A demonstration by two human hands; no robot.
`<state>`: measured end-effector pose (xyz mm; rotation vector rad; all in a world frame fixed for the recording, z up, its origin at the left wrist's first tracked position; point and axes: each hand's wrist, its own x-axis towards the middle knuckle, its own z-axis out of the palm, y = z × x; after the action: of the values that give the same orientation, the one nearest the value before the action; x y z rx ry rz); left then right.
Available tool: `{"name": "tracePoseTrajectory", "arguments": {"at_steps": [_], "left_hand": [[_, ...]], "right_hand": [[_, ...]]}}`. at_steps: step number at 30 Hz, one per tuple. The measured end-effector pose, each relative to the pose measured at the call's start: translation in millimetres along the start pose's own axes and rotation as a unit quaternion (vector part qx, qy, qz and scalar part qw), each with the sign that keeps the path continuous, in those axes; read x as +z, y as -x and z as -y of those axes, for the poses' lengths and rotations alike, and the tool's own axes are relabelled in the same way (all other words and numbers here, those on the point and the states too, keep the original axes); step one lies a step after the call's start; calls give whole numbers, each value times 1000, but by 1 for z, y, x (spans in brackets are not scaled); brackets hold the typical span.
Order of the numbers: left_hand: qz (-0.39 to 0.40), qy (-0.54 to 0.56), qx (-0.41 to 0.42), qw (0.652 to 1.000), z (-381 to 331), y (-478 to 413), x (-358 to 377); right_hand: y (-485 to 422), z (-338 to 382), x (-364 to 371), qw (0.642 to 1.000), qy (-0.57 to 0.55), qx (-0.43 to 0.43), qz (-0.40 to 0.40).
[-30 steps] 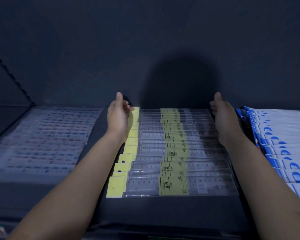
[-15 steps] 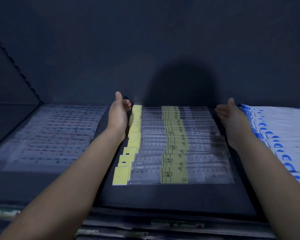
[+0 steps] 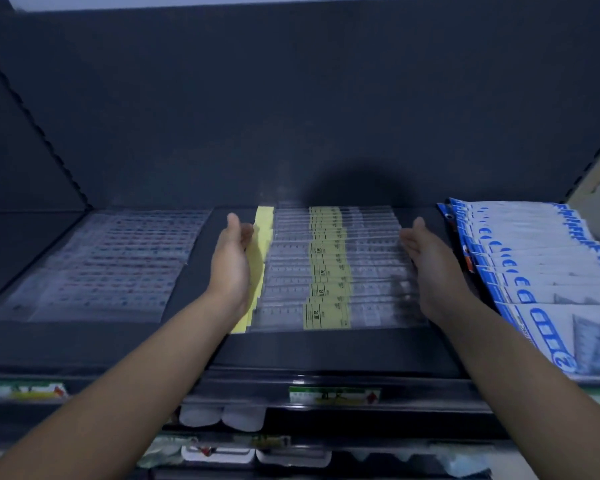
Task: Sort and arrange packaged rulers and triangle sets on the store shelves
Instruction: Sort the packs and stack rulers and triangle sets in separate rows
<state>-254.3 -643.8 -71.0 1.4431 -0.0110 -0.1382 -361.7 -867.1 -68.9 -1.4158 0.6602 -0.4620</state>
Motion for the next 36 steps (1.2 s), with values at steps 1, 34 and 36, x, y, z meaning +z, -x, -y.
{"name": "tracePoseTrajectory", "arguments": {"at_steps": [1,34,36], "left_hand": [[6,-16,-2,1000,0,-2,1],[16,-17,-11,1000,0,-24,-11],[21,-11,-8,1000,2,-23,-9]], "right_hand": [[0,0,-1,1000,4,1,1],[-11,5,-3,994,48,-91,-35],[-7,3,1,997,9,-77,-8]]}}
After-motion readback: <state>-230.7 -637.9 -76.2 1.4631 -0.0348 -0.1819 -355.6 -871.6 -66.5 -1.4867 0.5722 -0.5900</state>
